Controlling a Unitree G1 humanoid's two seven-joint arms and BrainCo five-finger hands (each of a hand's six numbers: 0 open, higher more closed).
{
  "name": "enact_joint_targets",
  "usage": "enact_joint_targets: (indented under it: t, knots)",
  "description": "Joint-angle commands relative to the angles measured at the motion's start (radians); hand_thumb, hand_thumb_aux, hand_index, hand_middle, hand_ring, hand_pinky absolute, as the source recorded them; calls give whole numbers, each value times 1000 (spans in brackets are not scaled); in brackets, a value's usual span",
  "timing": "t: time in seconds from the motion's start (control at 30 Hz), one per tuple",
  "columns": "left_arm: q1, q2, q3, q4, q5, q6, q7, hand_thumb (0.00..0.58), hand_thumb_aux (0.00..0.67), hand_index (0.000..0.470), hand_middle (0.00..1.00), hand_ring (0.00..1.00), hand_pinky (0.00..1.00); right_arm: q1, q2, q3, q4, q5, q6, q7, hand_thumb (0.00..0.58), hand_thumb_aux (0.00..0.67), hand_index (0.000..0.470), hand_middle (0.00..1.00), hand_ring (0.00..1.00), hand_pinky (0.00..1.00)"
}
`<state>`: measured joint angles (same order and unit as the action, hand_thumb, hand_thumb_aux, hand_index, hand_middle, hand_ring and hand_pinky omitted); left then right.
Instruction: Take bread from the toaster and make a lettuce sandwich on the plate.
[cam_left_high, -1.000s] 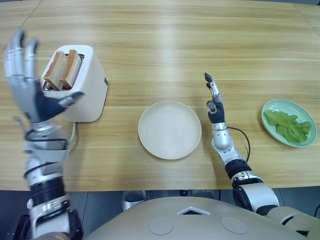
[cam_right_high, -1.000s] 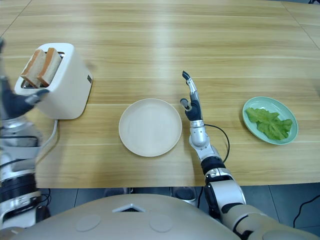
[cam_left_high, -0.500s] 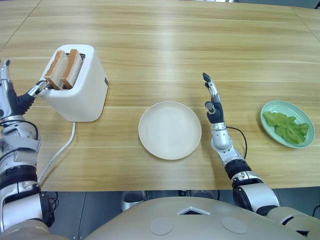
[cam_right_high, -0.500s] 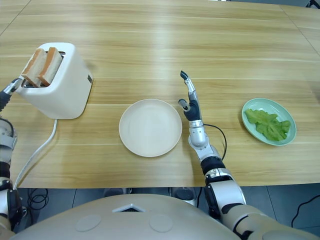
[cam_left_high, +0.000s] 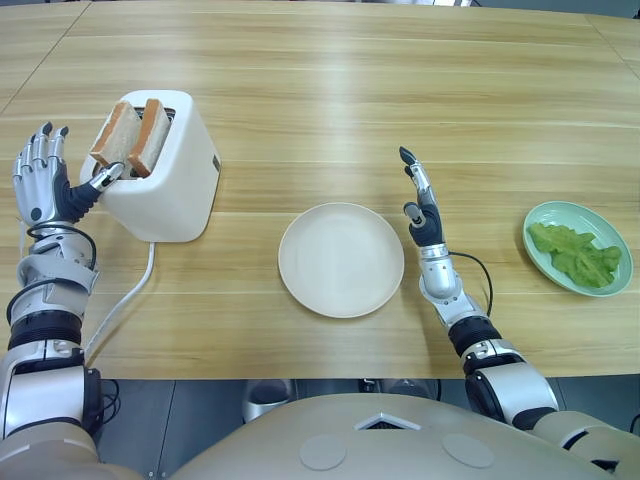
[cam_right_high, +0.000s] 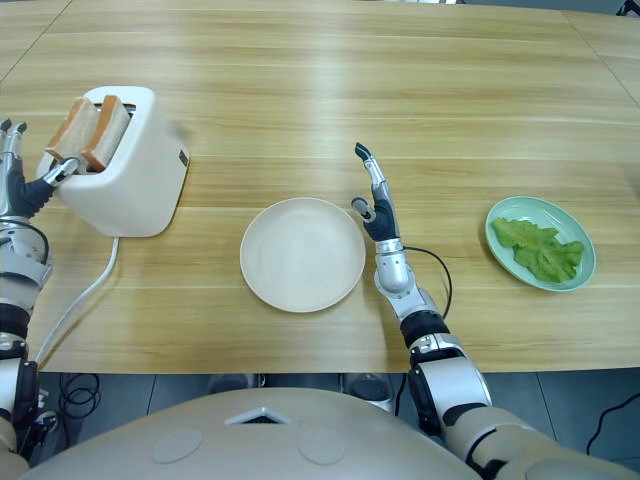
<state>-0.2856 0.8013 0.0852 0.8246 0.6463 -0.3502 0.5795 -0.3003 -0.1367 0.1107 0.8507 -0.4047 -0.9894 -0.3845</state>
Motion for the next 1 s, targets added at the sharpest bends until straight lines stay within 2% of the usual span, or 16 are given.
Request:
enact_joint_targets:
  t: [0.03, 0.27, 0.3, 0.33, 0.37, 0.4, 0.43, 0.73, 0.9, 1.0]
  knots:
    - [8, 0, -63, -15, 18, 4, -5, 580, 670, 460, 0, 0, 0, 9, -10, 7, -7, -10, 10, 0, 0, 0, 0, 0, 0, 0]
    - [-13, 2, -101, -50, 13, -3, -3, 580, 670, 460, 0, 0, 0, 11, -5, 9, -11, -8, 12, 1, 0, 0, 0, 0, 0, 0]
    - [-17, 0, -102, -45, 4, -5, -6, 580, 670, 460, 67, 67, 67, 12, -5, 9, -12, -8, 13, 1, 0, 0, 0, 0, 0, 0]
    - [-23, -3, -101, -42, -4, -10, -9, 580, 670, 460, 212, 212, 212, 12, -4, 9, -14, -7, 14, 2, 0, 0, 0, 0, 0, 0]
    - [-27, -6, -101, -42, -10, -13, -10, 580, 670, 460, 212, 212, 212, 13, -3, 9, -15, -6, 14, 3, 0, 0, 0, 0, 0, 0]
    - [-31, -8, -98, -46, -17, -15, -6, 580, 670, 460, 765, 765, 765, 13, -3, 9, -15, -5, 15, 4, 0, 0, 0, 0, 0, 0]
    - [-36, -12, -90, -50, -28, -20, -1, 580, 670, 460, 1000, 1000, 1000, 13, -2, 8, -14, -2, 15, 6, 0, 0, 0, 0, 0, 0]
    - [-163, -57, -10, 19, -145, -93, 140, 580, 670, 460, 1000, 1000, 1000, 9, 3, -3, 0, 22, 21, 9, 0, 0, 0, 0, 0, 0]
    - [-234, -89, 40, 26, -201, -175, 246, 580, 670, 460, 1000, 1000, 1000, -3, 5, -12, 9, 31, 26, 0, 0, 0, 0, 0, 0, 0]
    - [-239, -109, 92, -40, -243, -253, 307, 580, 670, 460, 1000, 1000, 1000, -10, 5, -17, 15, 38, 28, -2, 0, 0, 0, 0, 0, 0]
